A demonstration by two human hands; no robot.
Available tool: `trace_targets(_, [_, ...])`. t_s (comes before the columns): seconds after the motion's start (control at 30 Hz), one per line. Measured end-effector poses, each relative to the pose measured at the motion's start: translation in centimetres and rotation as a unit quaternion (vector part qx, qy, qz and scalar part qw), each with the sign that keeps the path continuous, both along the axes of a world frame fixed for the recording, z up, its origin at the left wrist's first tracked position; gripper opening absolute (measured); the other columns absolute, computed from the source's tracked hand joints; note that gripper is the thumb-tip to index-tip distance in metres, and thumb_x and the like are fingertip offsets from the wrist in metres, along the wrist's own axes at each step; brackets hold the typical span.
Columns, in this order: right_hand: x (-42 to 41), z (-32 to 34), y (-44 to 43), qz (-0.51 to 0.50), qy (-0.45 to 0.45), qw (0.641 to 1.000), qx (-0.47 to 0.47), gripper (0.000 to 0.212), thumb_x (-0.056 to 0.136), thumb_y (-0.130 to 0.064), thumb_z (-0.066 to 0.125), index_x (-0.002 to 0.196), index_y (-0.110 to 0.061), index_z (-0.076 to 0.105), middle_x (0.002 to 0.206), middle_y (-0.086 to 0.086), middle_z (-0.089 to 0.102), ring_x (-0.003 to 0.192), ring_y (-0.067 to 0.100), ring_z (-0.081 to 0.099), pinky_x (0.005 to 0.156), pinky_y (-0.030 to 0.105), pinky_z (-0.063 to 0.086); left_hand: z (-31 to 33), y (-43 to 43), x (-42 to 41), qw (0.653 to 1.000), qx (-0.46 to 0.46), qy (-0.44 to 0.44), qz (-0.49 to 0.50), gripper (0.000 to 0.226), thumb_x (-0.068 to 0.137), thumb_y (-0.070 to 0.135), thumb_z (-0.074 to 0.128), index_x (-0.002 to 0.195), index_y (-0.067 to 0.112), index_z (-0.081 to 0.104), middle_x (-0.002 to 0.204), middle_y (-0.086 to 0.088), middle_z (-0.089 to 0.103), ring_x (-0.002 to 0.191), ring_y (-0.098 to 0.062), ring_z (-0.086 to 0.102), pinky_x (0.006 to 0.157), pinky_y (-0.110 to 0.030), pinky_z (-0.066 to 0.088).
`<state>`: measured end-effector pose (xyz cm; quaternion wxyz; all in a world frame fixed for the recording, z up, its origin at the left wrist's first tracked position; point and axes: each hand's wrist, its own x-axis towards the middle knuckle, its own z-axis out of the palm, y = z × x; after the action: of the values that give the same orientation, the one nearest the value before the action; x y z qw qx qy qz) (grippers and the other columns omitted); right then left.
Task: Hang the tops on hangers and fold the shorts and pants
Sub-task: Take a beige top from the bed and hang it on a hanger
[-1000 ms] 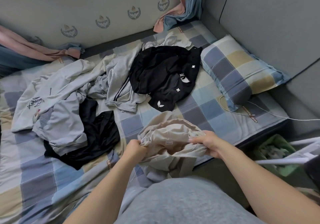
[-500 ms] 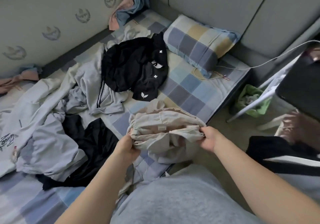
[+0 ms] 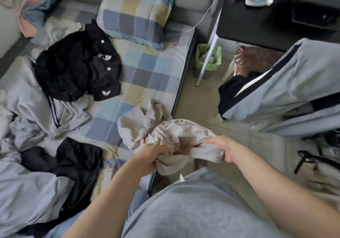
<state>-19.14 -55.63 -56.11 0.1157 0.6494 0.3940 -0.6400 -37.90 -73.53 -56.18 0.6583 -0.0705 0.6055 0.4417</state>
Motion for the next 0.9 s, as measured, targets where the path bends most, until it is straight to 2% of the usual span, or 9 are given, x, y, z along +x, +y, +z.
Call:
trace_targets(0.07, [2.9, -0.1, -0.1, -0.062, 0.004, 0.998, 0.021, 0.024, 0.097, -0.019, 0.066, 0.113, -0.002, 0.062, 0.089, 0.013, 0.07, 0.072, 0.025, 0.066, 0.059, 0.027, 0.046, 0.2, 1.9, 2.2, 1.0, -0.016, 0.02, -0.013, 0.019, 0.094, 0.001, 0.064, 0.111, -0.006, 0.067, 0.104, -0.023, 0.072, 0.092, -0.033, 0.07, 0.087, -0.045, 0.059])
trace_targets(0.17, [7.6, -0.1, 0.5, -0.185, 0.029, 0.981, 0.039, 0.021, 0.1, -0.026, 0.06, 0.102, -0.005, 0.065, 0.075, 0.012, 0.072, 0.063, 0.025, 0.069, 0.066, 0.032, 0.049, 0.5, 5.8, 6.0, 0.995, -0.04, 0.062, -0.067, 0.012, 0.096, 0.01, 0.065, 0.103, 0.001, 0.068, 0.115, -0.027, 0.069, 0.105, -0.039, 0.067, 0.102, -0.057, 0.049])
trace_targets(0.33, [17.0, 0.8, 3.7, -0.325, 0.001, 0.937, 0.13, 0.028, 0.095, -0.038, 0.065, 0.101, -0.011, 0.065, 0.114, 0.013, 0.067, 0.107, 0.028, 0.064, 0.098, 0.041, 0.05, 1.1, 14.1, 13.7, 0.969, -0.024, 0.128, -0.21, 0.03, 0.096, 0.034, 0.066, 0.112, 0.008, 0.069, 0.105, -0.013, 0.075, 0.104, -0.03, 0.07, 0.102, -0.048, 0.052])
trace_targets(0.43, [24.7, 2.5, 6.6, -0.389, -0.014, 0.906, 0.165, 0.039, 0.091, -0.049, 0.066, 0.104, -0.013, 0.066, 0.106, 0.014, 0.07, 0.099, 0.033, 0.068, 0.091, 0.048, 0.056, 2.0, 20.2, 21.0, 0.957, 0.013, 0.133, -0.256, 0.044, 0.092, 0.039, 0.07, 0.122, 0.006, 0.066, 0.112, -0.016, 0.072, 0.108, -0.035, 0.068, 0.103, -0.048, 0.051])
trace_targets(0.53, [33.2, 4.6, 9.7, -0.435, -0.005, 0.874, 0.216, 0.043, 0.091, -0.048, 0.066, 0.107, -0.009, 0.065, 0.095, 0.011, 0.069, 0.086, 0.029, 0.067, 0.075, 0.038, 0.053, 3.8, 26.4, 29.6, 0.944, 0.056, 0.134, -0.296, 0.033, 0.092, 0.037, 0.071, 0.113, 0.012, 0.071, 0.105, -0.013, 0.075, 0.103, -0.032, 0.07, 0.1, -0.048, 0.053])
trace_targets(0.63, [40.4, 7.4, 13.2, -0.456, 0.014, 0.846, 0.277, 0.034, 0.093, -0.045, 0.063, 0.108, -0.014, 0.066, 0.097, 0.008, 0.073, 0.09, 0.026, 0.071, 0.087, 0.04, 0.057, 5.9, 32.5, 37.4, 0.931, 0.12, 0.129, -0.319, 0.011, 0.095, 0.031, 0.068, 0.093, 0.02, 0.069, 0.098, -0.01, 0.076, 0.095, -0.028, 0.072, 0.093, -0.043, 0.057])
trace_targets(0.73, [46.0, 10.8, 16.5, -0.468, 0.018, 0.819, 0.332, 0.021, 0.093, -0.043, 0.061, 0.094, -0.023, 0.066, 0.099, 0.004, 0.071, 0.094, 0.025, 0.069, 0.089, 0.039, 0.056, 8.7, 37.4, 44.1, 0.913, 0.183, 0.125, -0.341, 0.015, 0.099, 0.026, 0.061, 0.089, 0.019, 0.07, 0.081, -0.004, 0.076, 0.075, -0.02, 0.073, 0.073, -0.034, 0.061])
trace_targets(0.83, [50.5, 14.4, 20.0, -0.487, 0.016, 0.782, 0.39, 0.028, 0.093, -0.042, 0.063, 0.108, -0.02, 0.069, 0.102, 0.004, 0.073, 0.097, 0.024, 0.07, 0.091, 0.039, 0.056, 12.2, 41.5, 49.0, 0.892, 0.236, 0.117, -0.368, 0.021, 0.101, 0.027, 0.058, 0.108, 0.011, 0.07, 0.1, -0.011, 0.077, 0.097, -0.028, 0.074, 0.093, -0.043, 0.057])
trace_targets(0.9, [53.0, 16.6, 22.3, -0.491, 0.023, 0.757, 0.43, 0.024, 0.093, -0.043, 0.064, 0.101, -0.022, 0.071, 0.094, -0.001, 0.076, 0.089, 0.016, 0.072, 0.084, 0.032, 0.058, 14.4, 44.4, 51.8, 0.878, 0.271, 0.112, -0.378, 0.027, 0.101, 0.03, 0.058, 0.116, 0.01, 0.069, 0.107, -0.012, 0.076, 0.103, -0.029, 0.072, 0.1, -0.046, 0.054])
